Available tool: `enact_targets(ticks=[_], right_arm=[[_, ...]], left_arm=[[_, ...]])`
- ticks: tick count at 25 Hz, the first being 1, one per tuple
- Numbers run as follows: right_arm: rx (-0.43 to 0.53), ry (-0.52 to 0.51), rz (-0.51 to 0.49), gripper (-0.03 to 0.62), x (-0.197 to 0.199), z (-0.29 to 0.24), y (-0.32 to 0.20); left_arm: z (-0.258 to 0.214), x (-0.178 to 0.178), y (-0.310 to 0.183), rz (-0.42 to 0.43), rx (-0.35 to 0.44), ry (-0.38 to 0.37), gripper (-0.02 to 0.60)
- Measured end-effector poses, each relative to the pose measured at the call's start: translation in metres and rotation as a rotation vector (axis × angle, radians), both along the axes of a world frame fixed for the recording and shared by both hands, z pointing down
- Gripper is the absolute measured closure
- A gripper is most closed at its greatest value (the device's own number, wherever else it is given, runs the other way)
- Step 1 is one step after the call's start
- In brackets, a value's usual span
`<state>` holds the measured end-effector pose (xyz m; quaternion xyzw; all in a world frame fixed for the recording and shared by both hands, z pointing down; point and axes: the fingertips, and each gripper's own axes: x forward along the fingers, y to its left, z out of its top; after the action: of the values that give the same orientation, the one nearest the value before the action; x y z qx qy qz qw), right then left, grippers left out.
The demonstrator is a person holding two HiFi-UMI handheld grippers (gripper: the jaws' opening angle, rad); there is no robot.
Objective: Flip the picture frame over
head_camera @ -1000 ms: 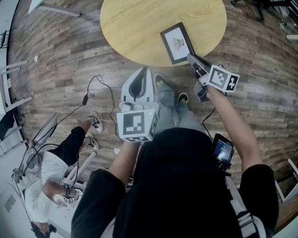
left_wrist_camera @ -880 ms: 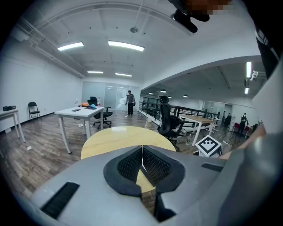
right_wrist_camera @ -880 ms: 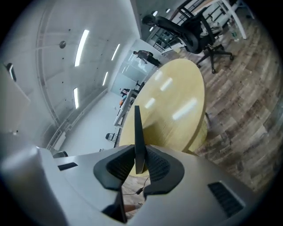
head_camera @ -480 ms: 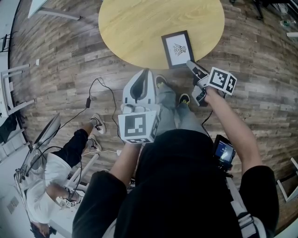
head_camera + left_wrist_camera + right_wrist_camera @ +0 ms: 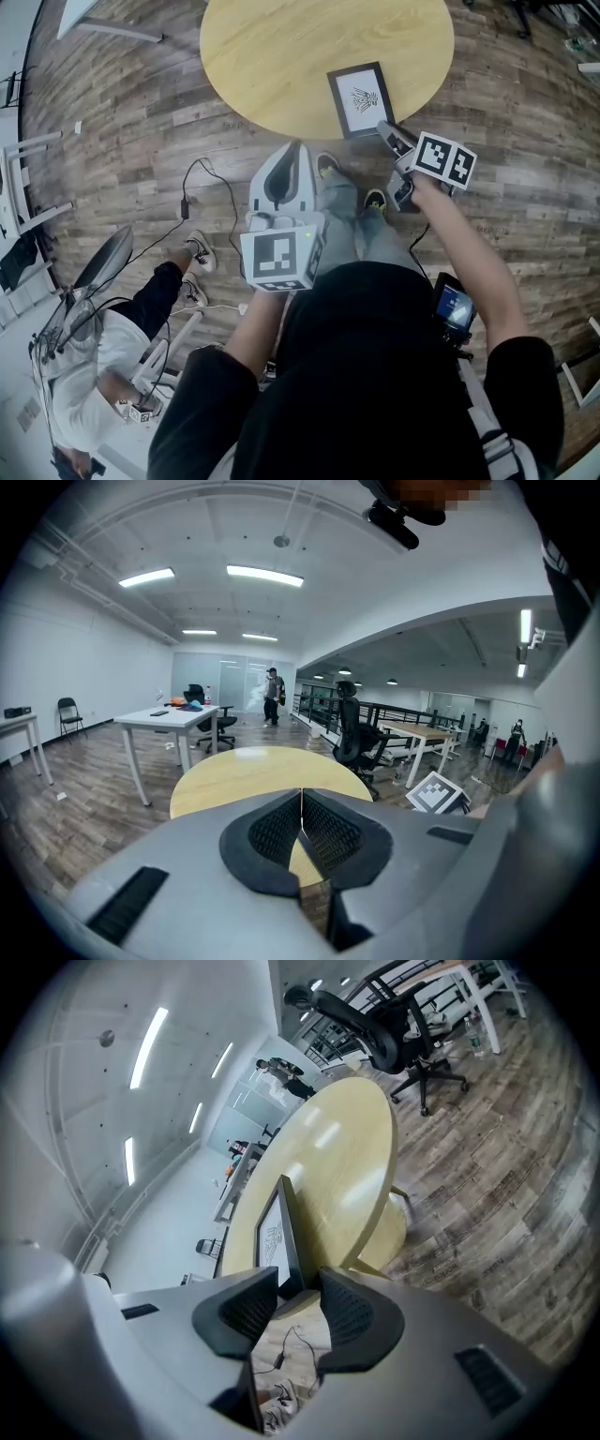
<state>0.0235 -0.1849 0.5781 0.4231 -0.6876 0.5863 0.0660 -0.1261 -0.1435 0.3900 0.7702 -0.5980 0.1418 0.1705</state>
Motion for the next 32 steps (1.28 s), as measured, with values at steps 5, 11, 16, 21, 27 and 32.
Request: enact_targets(ticks=[5,11,16,21,27,32], right_arm=[[0.016,0.185,-0.039,0.45,0.007,0.003,-0.001],[0.076,0.335,-0.12,0.445,0.004,0.004,-0.002],[0.21,0.54,-0.31,0.439,-0.004,0.002,-0.006],[0.337,0.641,-0.42,0.422,-0.015,-0.013,-0.012],[0.514,0.755,-0.537,0.421,-0.028,-0.034,-0.018],[0.62,0.824,-0.594,0.421,-0.03,-0.05,-0.021]], left_arm=[[0.002,-0.003,0.002,-0.007,-0.001,0.004,0.558],[0.002,-0.009,0.002,-0.014,-0.001,0.002,0.558],[0.004,-0.013,0.001,-0.012,-0.004,0.002,0.558],[0.0,-0.015,-0.003,-0.005,0.003,0.006,0.558],[-0.001,-0.016,-0.01,0.003,0.015,0.009,0.558],[-0.008,-0.011,-0.014,0.012,0.035,0.017,0.558]])
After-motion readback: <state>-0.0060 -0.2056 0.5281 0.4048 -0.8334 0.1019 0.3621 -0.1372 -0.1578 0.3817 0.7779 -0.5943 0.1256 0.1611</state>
